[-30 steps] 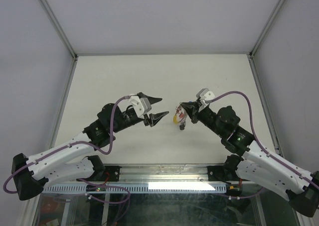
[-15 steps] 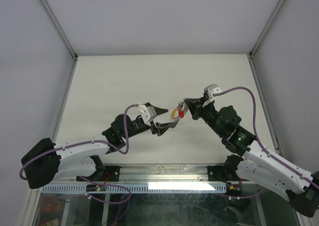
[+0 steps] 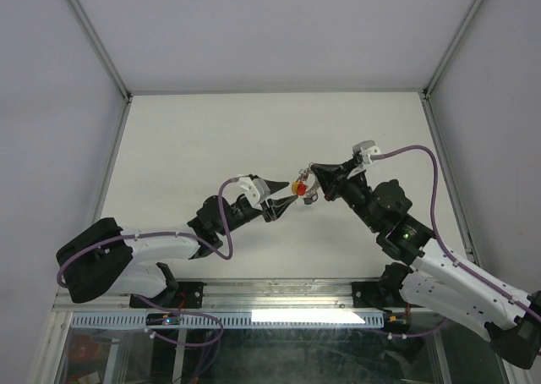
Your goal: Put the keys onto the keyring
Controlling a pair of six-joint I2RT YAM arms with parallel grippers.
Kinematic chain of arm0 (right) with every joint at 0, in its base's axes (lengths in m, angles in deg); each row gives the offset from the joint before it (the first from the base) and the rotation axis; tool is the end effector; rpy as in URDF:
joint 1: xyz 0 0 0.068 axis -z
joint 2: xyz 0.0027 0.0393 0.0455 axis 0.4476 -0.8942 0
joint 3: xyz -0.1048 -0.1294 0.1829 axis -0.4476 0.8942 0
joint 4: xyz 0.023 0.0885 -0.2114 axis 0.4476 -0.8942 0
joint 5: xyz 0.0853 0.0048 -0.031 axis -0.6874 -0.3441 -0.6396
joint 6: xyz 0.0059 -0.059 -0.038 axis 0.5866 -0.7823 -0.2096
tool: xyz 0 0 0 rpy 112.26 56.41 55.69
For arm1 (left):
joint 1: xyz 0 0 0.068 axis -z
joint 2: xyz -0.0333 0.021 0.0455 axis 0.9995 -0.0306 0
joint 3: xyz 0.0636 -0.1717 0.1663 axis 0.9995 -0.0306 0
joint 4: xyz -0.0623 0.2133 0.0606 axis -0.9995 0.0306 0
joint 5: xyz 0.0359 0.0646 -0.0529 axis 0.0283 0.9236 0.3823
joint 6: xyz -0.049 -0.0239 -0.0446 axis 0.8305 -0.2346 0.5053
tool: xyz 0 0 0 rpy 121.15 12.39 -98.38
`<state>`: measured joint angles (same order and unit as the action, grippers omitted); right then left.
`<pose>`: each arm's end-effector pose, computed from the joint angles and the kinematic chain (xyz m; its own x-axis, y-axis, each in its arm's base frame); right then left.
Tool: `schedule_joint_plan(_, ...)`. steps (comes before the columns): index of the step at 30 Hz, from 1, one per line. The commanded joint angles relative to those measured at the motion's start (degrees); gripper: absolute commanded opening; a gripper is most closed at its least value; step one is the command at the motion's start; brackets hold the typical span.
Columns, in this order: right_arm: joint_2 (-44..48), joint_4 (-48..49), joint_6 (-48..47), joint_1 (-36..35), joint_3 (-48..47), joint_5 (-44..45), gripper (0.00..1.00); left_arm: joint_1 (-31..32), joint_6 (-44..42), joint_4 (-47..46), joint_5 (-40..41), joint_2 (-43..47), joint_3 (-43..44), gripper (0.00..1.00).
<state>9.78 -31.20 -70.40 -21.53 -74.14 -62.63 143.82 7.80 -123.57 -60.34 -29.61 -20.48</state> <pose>0.1329 0.1311 0.3110 -0.0784 0.1756 -0.9813 -0.5915 0.7842 0.1876 0.1483 -0.2226 0.2323 0.1198 -0.0486 -0.9916 0.8511 0.5192 0.0774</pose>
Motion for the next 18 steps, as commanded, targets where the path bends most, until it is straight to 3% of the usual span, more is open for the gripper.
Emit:
schedule_joint_plan(1,0.93,7.01,2.87,-0.16,-2.14,-0.47,0.00,0.59,-0.96,-6.93,0.29,-1.73,1.30,0.42)
schedule_joint_plan(14,1.68,7.59,6.26,-0.17,-1.07,-2.51,0.00,0.59,-1.66,-11.69,0.08,-5.04,1.14,0.27)
schedule_joint_plan(18,2.54,7.26,7.21,-0.14,-0.06,-2.08,0.00,0.59,-2.54,-11.68,-2.67,-4.96,2.48,0.13)
